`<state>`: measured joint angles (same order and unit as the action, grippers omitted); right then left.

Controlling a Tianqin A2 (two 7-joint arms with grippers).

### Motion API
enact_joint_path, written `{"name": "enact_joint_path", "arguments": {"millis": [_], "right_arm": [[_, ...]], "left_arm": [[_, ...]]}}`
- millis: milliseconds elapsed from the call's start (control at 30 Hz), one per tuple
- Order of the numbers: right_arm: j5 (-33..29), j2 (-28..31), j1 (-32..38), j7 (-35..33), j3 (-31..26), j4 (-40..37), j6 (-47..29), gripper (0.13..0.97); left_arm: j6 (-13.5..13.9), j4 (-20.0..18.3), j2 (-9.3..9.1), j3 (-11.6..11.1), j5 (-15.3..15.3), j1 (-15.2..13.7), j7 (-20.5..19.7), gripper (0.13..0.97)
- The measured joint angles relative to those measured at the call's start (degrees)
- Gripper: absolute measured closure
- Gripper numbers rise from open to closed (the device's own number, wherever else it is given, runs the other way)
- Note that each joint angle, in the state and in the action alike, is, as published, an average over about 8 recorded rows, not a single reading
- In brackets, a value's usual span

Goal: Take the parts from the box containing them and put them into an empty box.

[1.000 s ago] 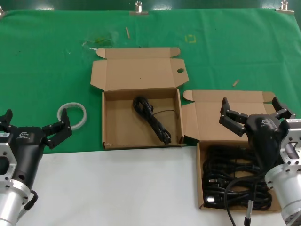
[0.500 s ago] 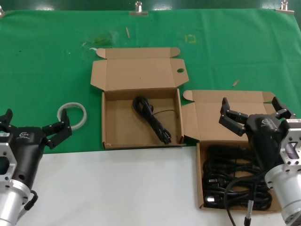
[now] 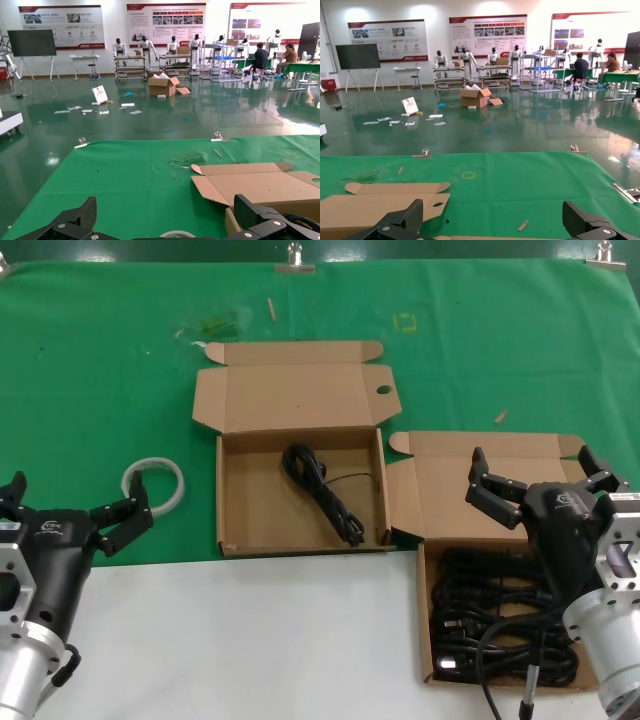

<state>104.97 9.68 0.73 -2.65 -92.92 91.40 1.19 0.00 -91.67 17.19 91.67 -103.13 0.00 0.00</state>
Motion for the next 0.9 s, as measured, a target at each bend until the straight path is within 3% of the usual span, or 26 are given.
{"name": "enact_joint_path", "arguments": {"millis": [900], "right_arm": [[0.0,0.0,0.0,0.0,0.0,0.0,0.0,0.129]], "left_arm": [[0.0,0.0,0.0,0.0,0.0,0.0,0.0,0.132]]}}
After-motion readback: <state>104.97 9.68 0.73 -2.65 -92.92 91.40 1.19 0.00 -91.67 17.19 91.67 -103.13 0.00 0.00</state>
